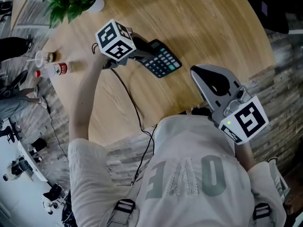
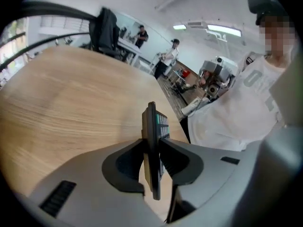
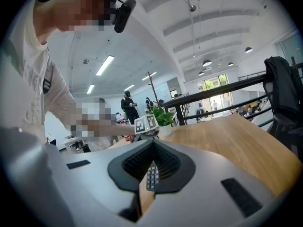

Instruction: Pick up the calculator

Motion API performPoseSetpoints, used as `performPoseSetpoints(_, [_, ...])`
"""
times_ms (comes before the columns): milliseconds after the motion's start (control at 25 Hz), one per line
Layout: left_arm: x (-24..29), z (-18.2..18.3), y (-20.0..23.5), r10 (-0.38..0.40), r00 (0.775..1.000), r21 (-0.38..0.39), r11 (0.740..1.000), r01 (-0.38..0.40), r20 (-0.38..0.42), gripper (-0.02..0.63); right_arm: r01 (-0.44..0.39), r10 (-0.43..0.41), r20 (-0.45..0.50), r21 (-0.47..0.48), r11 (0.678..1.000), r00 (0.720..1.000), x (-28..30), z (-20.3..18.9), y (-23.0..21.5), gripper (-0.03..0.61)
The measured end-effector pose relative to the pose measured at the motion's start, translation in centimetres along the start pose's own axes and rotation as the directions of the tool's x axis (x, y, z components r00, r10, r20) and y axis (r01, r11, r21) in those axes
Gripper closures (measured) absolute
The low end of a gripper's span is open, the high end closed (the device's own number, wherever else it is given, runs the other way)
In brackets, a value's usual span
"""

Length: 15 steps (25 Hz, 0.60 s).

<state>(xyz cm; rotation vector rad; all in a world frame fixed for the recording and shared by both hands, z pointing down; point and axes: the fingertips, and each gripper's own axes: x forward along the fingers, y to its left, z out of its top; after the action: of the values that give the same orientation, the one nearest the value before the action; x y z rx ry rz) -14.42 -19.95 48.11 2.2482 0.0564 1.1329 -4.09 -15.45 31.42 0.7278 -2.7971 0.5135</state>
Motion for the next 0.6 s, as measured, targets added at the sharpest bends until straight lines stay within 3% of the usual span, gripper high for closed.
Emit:
performPoseSetpoints(80, [-2.0,1.8,-0.4,0.114,0.978,-0.021,0.993,-0.112,0.177,0.501,-0.019,0.020,0.028,-0.042,0.999,0.999,-0.9,0.6,0.6,0.560])
performPoseSetpoints(120, [-3.1,2.7,-0.6,0.169,0.949,-0.041,0.986,-0.164,0.267,0.500,-0.028,0.031,0.043,-0.065,0.997,0.999,-1.2,0.9,0.9,0.560])
performPoseSetpoints(200, [-5.6,4.3,-1.4,0.268,0.862,-0.084,0.963,-0.257,0.431,0.500,-0.043,0.051,0.075,-0.102,0.994,0.996,-1.9,1.8,1.6,0.560])
performPoseSetpoints(280, [-8.1,5.5,-2.8,0.367,0.746,-0.125,0.924,-0.362,0.555,0.500,-0.051,0.067,0.116,-0.134,0.990,0.991,-2.7,2.9,2.4,0.560])
performPoseSetpoints(320, [-9.5,6.1,-3.6,0.429,0.674,-0.153,0.890,-0.430,0.601,0.500,-0.052,0.073,0.135,-0.157,0.986,0.988,-3.1,3.4,2.8,0.560])
performPoseSetpoints(360, [-10.9,6.6,-4.5,0.498,0.589,-0.193,0.842,-0.504,0.636,0.500,-0.050,0.079,0.152,-0.186,0.981,0.985,-3.6,3.9,3.2,0.560])
performPoseSetpoints(400, [-12.5,7.1,-5.4,0.570,0.489,-0.250,0.780,-0.573,0.660,0.500,-0.047,0.085,0.166,-0.220,0.974,0.982,-4.0,4.4,3.6,0.560])
performPoseSetpoints(520, [-17.3,7.6,-9.4,0.735,0.151,-0.457,0.553,-0.696,0.661,0.500,-0.041,0.105,0.205,-0.295,0.955,0.973,-5.1,5.6,4.6,0.560])
performPoseSetpoints(600, [-19.7,7.3,-13.2,0.778,-0.060,-0.570,0.404,-0.716,0.625,0.500,-0.034,0.111,0.233,-0.312,0.949,0.966,-5.9,6.2,5.0,0.560])
